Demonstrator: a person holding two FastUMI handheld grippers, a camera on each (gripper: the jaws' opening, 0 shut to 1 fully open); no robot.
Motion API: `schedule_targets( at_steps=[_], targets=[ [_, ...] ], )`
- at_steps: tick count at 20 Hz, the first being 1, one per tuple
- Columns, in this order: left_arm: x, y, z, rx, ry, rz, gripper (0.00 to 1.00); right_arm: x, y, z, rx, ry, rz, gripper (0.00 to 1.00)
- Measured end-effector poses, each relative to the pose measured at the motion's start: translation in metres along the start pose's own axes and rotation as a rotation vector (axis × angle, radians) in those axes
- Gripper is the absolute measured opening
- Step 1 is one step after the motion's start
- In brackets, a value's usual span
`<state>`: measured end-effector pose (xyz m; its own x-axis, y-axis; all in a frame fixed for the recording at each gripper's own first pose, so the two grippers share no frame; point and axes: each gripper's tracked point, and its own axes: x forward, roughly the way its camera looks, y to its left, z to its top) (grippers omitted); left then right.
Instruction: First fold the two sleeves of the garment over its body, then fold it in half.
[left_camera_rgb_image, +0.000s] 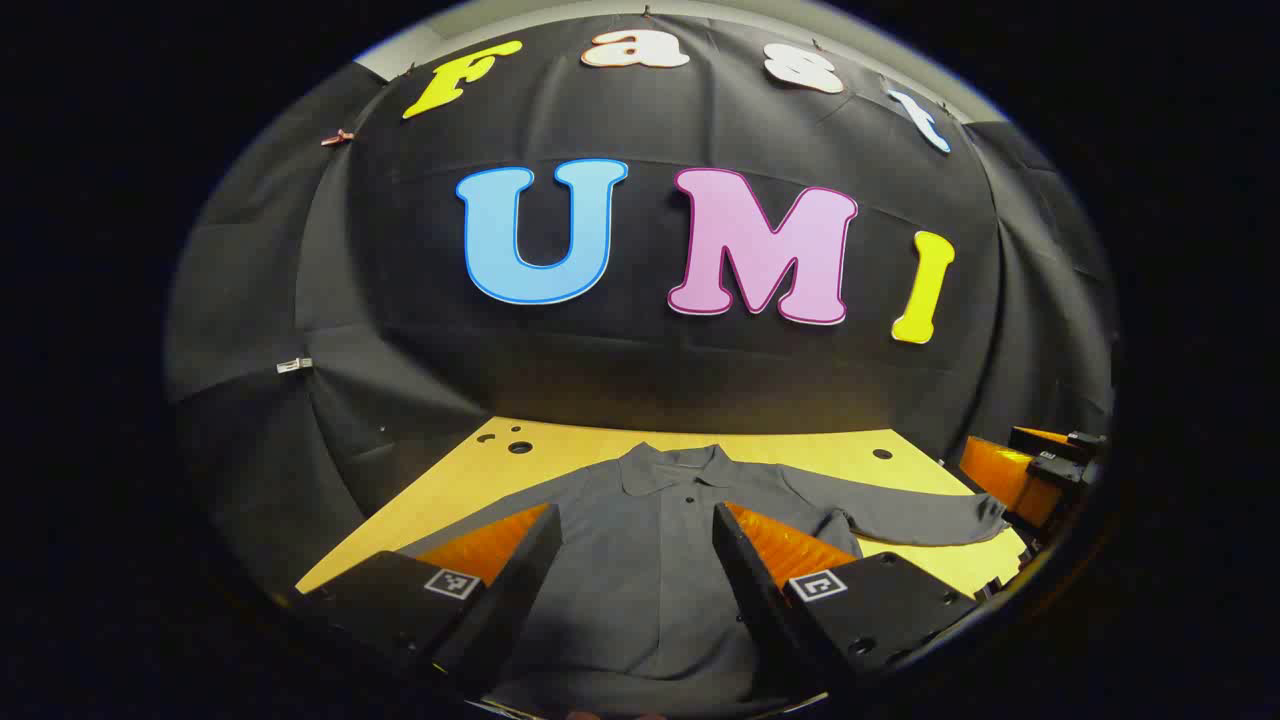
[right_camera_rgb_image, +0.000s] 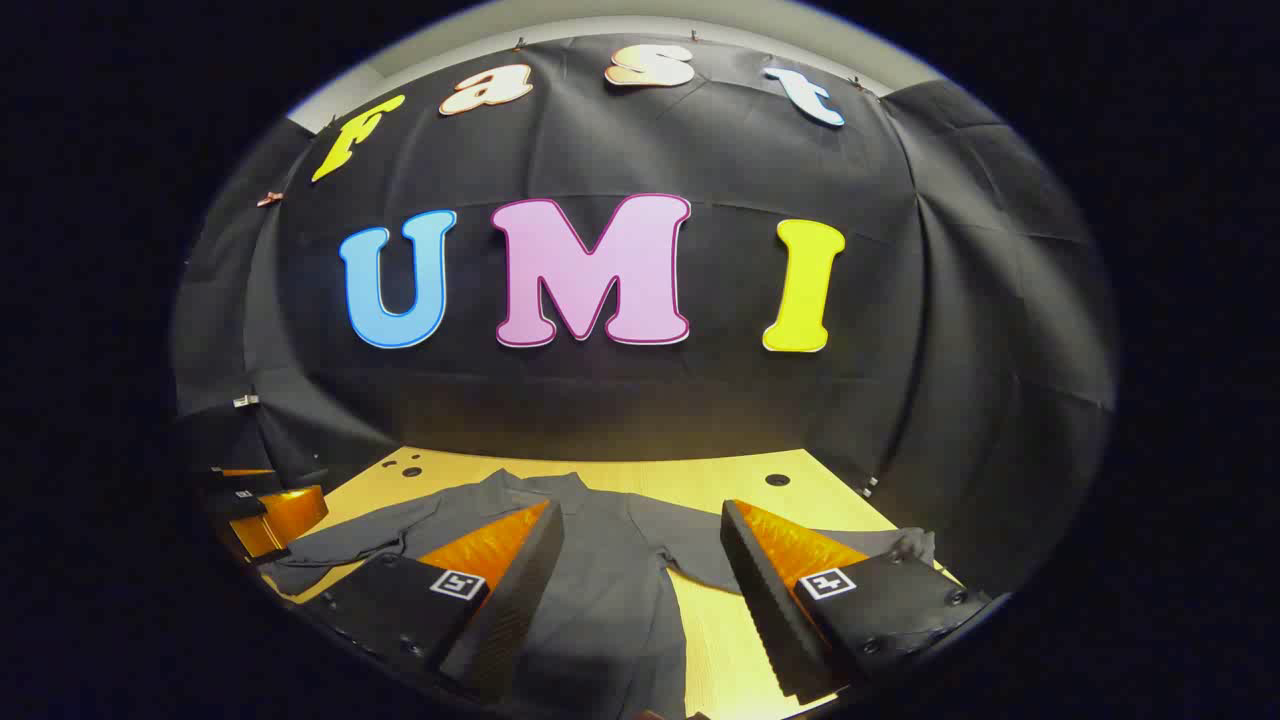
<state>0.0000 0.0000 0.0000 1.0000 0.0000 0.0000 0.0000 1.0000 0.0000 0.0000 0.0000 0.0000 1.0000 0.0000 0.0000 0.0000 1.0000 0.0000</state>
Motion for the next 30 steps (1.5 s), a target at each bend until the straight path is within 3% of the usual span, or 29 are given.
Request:
schedule_targets(
  at_steps=[12,22,30],
  targets=[
    [0.016,0.026,0.017,-0.009,-0.048,0.057,0.96,0.024,0.015,0.02,-0.008,-0.077,0.059,0.98],
    [0.019,0.029,0.013,0.002,-0.033,0.053,0.96,0.043,-0.007,0.002,0.006,-0.012,0.004,0.98],
    [0.023,0.027,-0.005,-0.002,0.013,0.058,0.96,0.069,-0.076,-0.025,0.018,0.067,-0.127,0.98]
  ],
)
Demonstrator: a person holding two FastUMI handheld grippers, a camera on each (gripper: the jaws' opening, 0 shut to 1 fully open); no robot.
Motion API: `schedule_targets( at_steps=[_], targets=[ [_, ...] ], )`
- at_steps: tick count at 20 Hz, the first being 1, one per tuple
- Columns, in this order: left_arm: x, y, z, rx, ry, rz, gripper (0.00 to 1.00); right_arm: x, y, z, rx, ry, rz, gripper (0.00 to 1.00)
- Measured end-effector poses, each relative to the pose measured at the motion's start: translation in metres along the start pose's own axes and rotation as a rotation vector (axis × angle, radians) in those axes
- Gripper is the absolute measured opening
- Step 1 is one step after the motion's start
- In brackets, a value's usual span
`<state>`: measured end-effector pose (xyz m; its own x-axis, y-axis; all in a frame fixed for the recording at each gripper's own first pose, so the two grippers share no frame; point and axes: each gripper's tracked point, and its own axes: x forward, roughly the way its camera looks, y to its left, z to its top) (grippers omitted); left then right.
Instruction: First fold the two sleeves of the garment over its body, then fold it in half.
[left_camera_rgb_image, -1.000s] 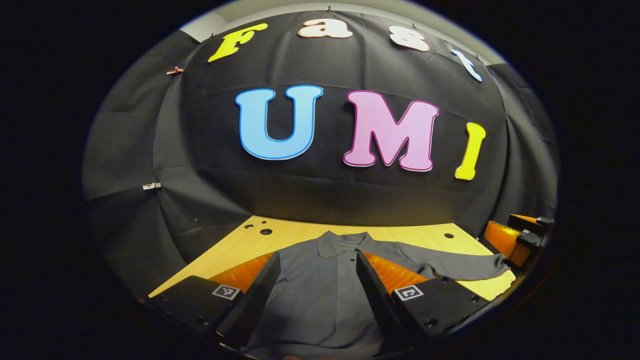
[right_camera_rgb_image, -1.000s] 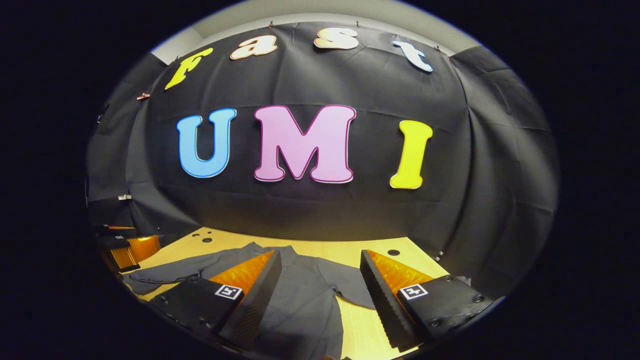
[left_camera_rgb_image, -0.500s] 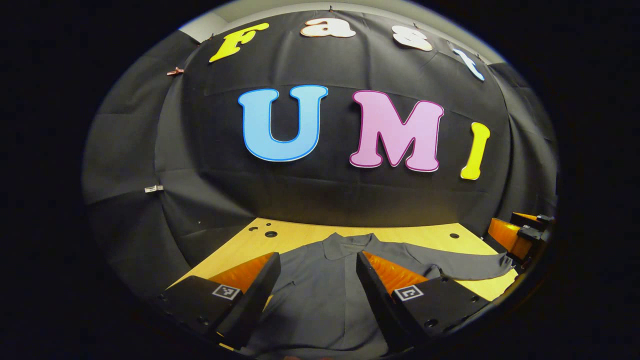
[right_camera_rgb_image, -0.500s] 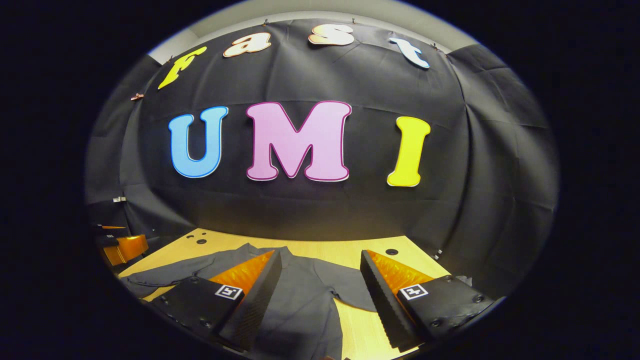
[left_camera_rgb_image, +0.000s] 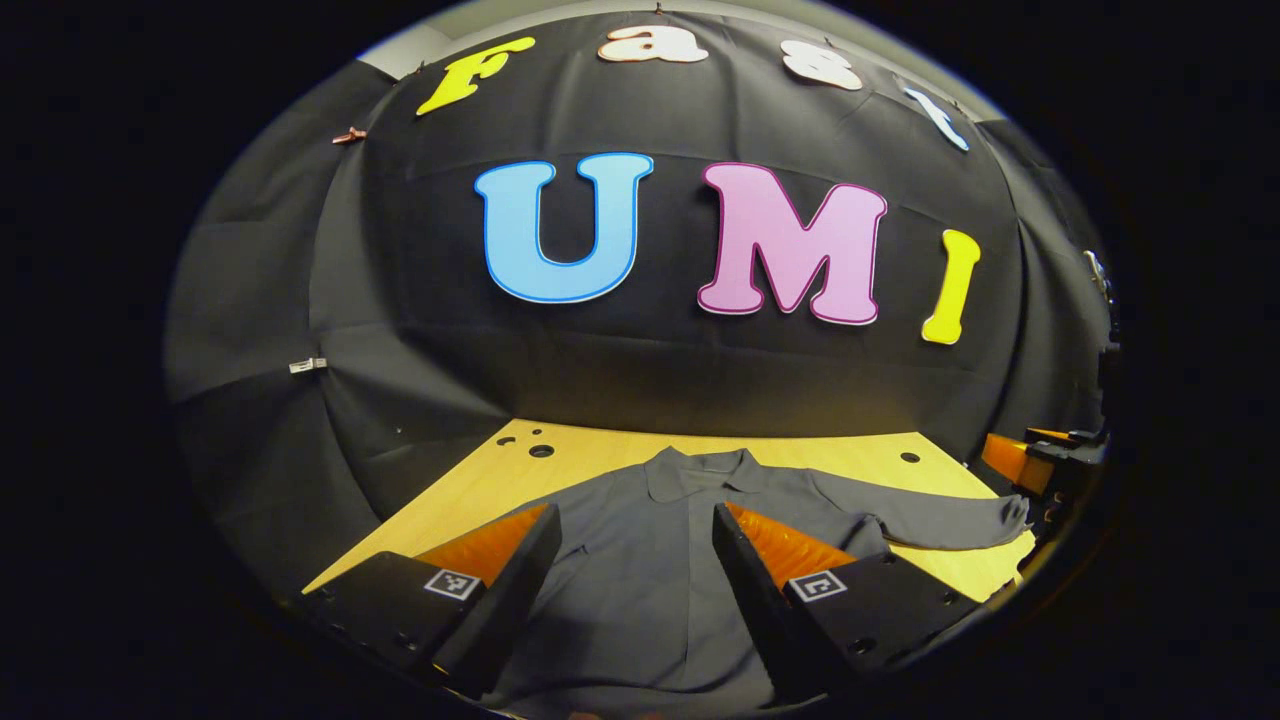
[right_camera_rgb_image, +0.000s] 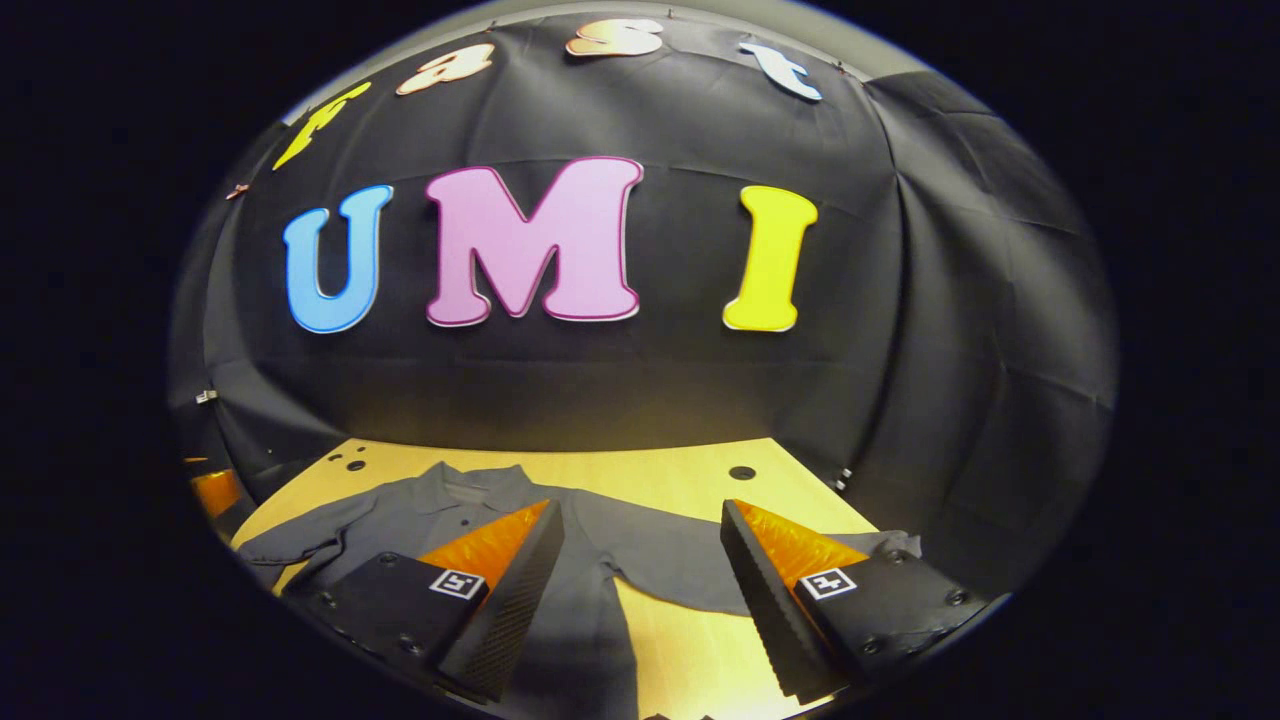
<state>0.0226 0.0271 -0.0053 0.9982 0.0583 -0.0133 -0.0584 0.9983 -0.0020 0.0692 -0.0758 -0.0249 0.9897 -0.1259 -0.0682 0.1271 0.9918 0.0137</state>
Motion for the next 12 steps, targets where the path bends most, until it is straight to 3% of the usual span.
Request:
schedule_targets(
  at_steps=[12],
  targets=[
    [0.015,-0.013,-0.015,0.012,0.076,-0.012,0.96,0.034,-0.161,-0.082,0.105,0.21,-0.356,0.98]
  ],
)
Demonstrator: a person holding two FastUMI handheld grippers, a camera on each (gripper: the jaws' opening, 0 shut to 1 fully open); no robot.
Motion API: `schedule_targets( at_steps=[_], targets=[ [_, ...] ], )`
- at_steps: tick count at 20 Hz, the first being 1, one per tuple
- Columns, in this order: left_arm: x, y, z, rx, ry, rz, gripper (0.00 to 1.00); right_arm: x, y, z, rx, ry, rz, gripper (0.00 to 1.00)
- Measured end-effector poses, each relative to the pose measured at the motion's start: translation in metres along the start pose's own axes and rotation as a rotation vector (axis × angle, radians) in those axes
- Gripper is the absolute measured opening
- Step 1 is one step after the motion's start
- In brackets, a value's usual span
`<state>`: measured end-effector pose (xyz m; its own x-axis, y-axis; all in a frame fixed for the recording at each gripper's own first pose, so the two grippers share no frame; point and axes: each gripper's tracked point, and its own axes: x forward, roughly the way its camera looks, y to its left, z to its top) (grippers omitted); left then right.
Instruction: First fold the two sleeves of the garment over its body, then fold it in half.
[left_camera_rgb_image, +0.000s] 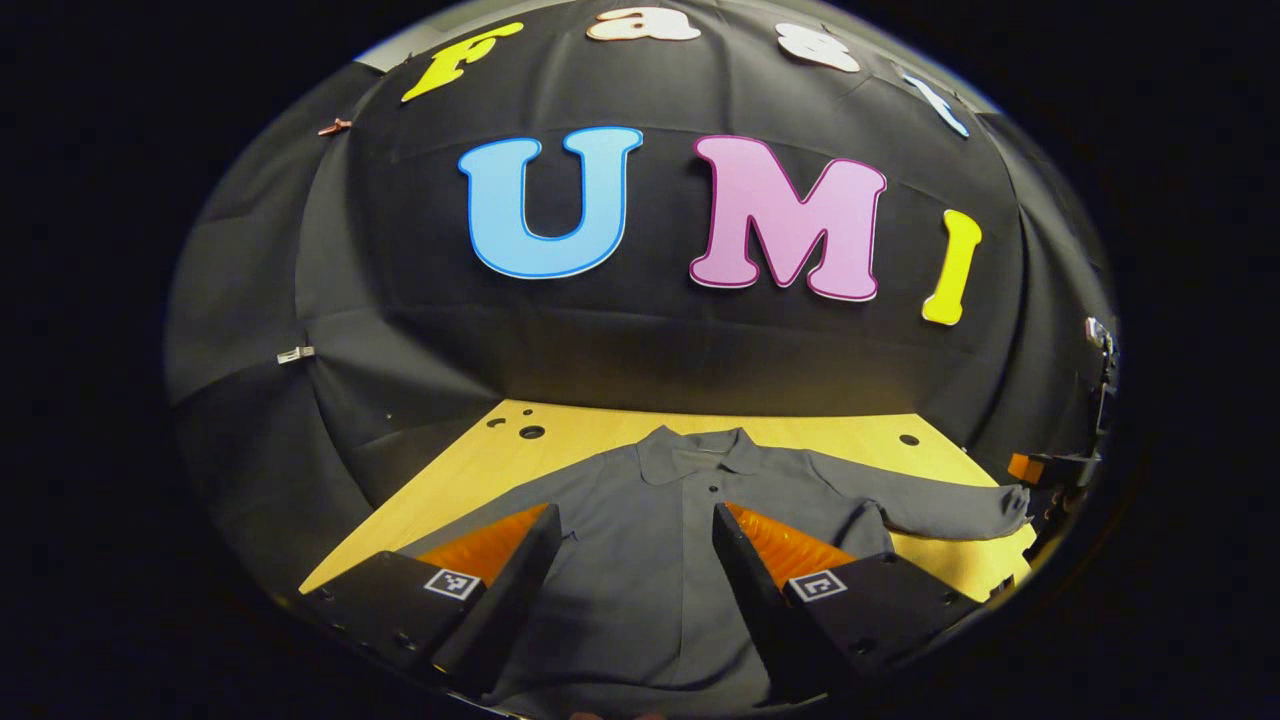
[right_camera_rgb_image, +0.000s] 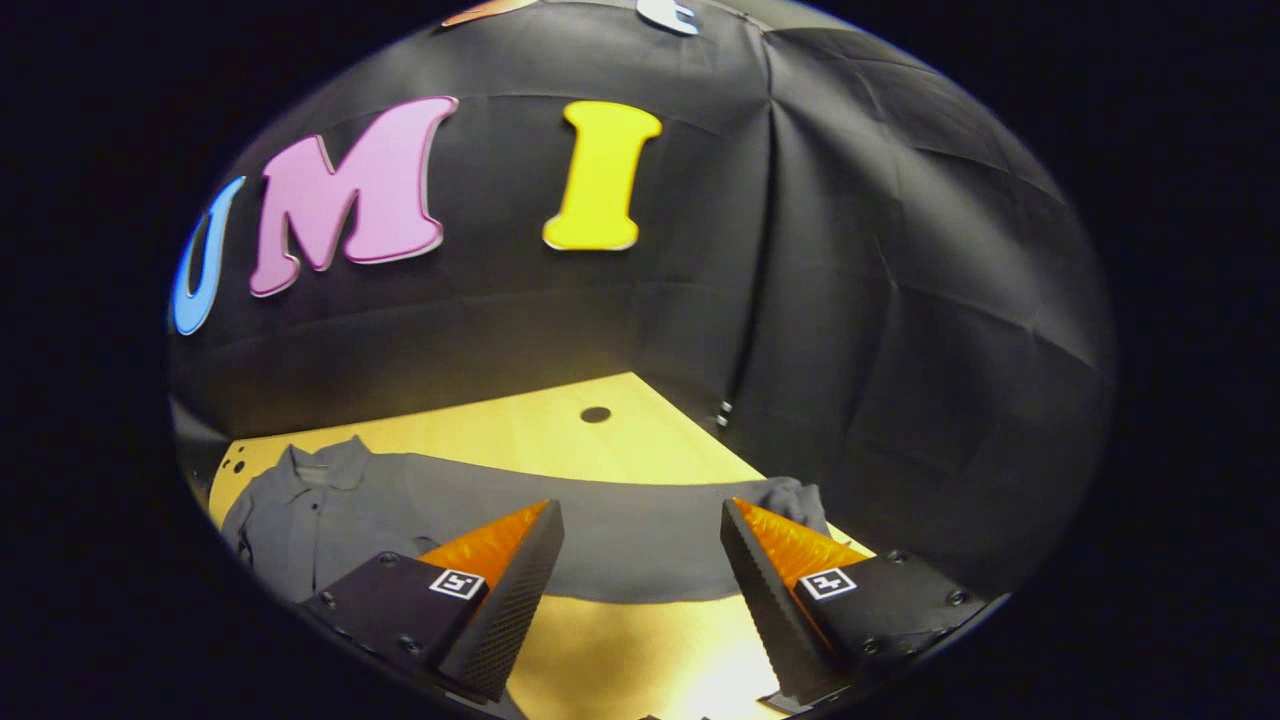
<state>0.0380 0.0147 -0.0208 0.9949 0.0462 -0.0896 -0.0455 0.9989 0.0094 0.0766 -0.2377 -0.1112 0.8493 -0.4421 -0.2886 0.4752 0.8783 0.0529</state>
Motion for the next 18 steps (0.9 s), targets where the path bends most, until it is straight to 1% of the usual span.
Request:
schedule_targets(
  at_steps=[4,6,10,15,18],
  targets=[
    [0.003,-0.002,-0.016,-0.013,0.054,0.011,0.96,0.033,-0.05,-0.029,0.079,0.09,-0.114,0.98],
    [0.004,-0.004,-0.021,-0.002,0.074,0.015,0.96,0.045,-0.077,-0.038,0.092,0.12,-0.17,0.98],
    [0.011,-0.008,-0.029,0.017,0.103,0.019,0.96,0.066,-0.117,-0.064,0.125,0.182,-0.251,0.98],
    [0.018,-0.007,-0.032,0.012,0.131,0.046,0.96,0.092,-0.144,-0.077,0.136,0.23,-0.31,0.98],
    [0.021,-0.005,-0.037,0.017,0.15,0.062,0.96,0.1,-0.158,-0.091,0.142,0.267,-0.331,0.99]
  ],
)
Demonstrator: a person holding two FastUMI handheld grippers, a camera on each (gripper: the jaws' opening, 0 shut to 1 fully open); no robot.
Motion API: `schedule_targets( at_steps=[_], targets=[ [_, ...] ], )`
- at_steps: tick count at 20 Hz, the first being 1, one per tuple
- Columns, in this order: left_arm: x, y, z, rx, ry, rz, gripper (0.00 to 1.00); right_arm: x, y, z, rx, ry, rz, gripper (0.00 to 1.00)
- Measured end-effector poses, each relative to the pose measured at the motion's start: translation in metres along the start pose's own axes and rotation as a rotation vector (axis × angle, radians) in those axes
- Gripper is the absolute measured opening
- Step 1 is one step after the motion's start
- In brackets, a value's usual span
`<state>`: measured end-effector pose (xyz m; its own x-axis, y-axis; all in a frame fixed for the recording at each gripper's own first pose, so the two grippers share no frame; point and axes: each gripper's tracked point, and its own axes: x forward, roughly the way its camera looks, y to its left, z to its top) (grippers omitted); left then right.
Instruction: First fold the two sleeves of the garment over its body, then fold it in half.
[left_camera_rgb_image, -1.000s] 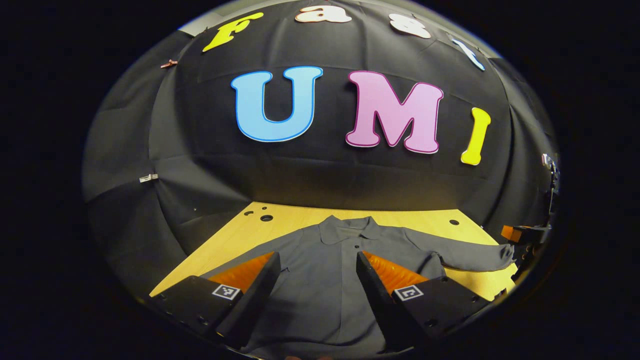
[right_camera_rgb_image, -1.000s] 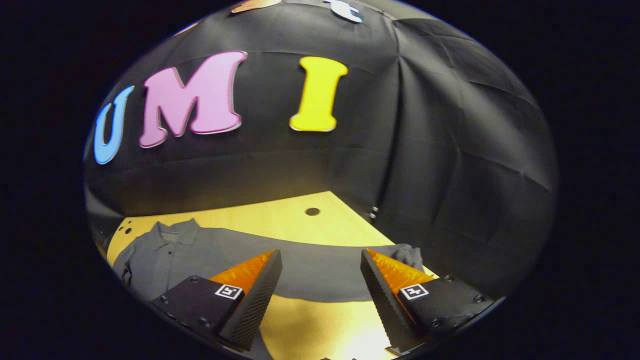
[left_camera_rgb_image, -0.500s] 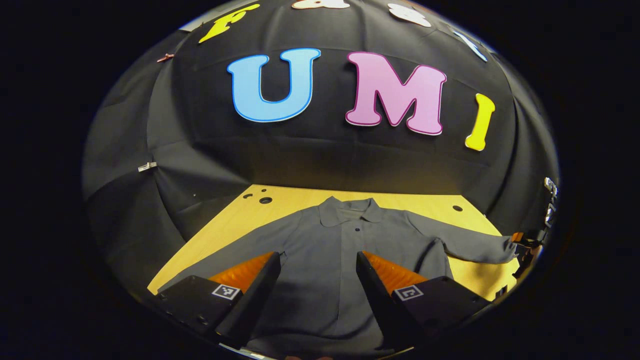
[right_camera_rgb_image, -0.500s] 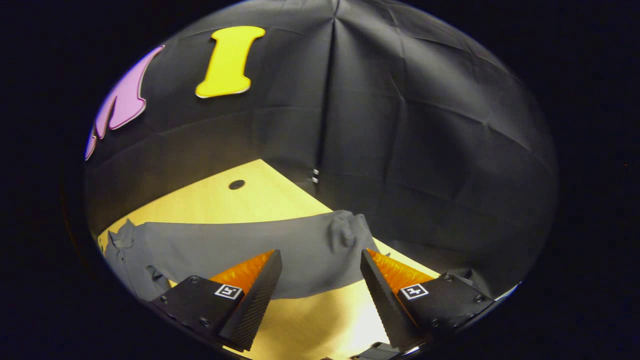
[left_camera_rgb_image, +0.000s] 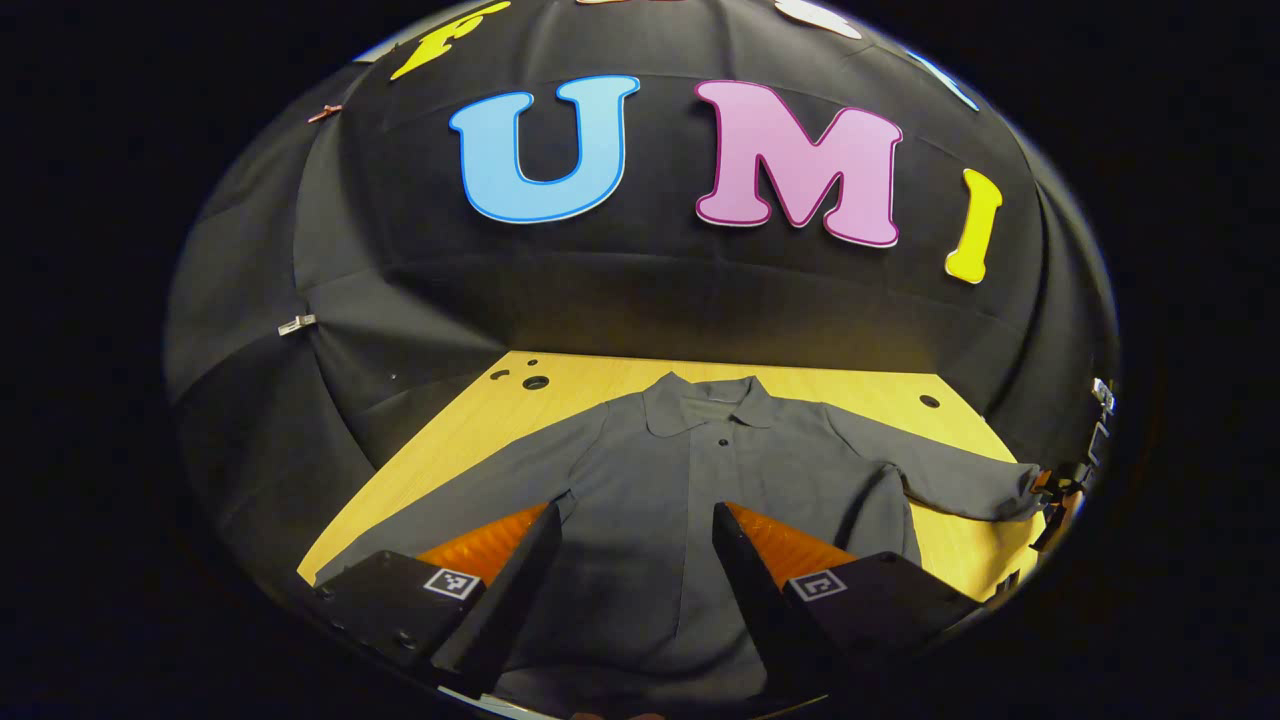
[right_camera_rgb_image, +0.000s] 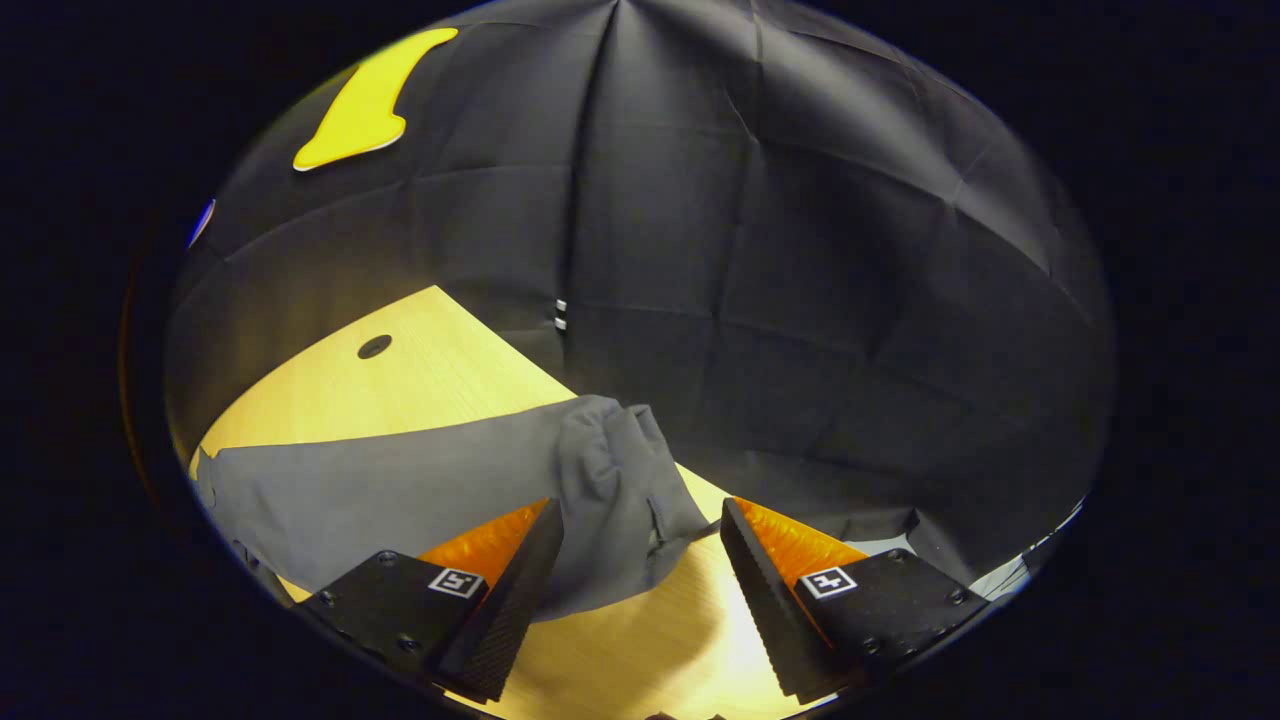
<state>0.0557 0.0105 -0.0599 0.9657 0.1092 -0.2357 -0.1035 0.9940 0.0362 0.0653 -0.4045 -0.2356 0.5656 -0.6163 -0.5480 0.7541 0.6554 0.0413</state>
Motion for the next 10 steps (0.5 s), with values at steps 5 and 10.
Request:
schedule_targets(
  at_steps=[5,10],
  targets=[
    [0.002,-0.006,0.002,0.011,0.004,0.0,0.96,0.019,-0.009,-0.016,0.025,0.069,-0.002,0.98],
    [0.005,-0.019,0.013,0.067,-0.021,-0.026,0.96,0.023,0.003,-0.027,0.028,0.118,0.046,0.98]
  ],
)
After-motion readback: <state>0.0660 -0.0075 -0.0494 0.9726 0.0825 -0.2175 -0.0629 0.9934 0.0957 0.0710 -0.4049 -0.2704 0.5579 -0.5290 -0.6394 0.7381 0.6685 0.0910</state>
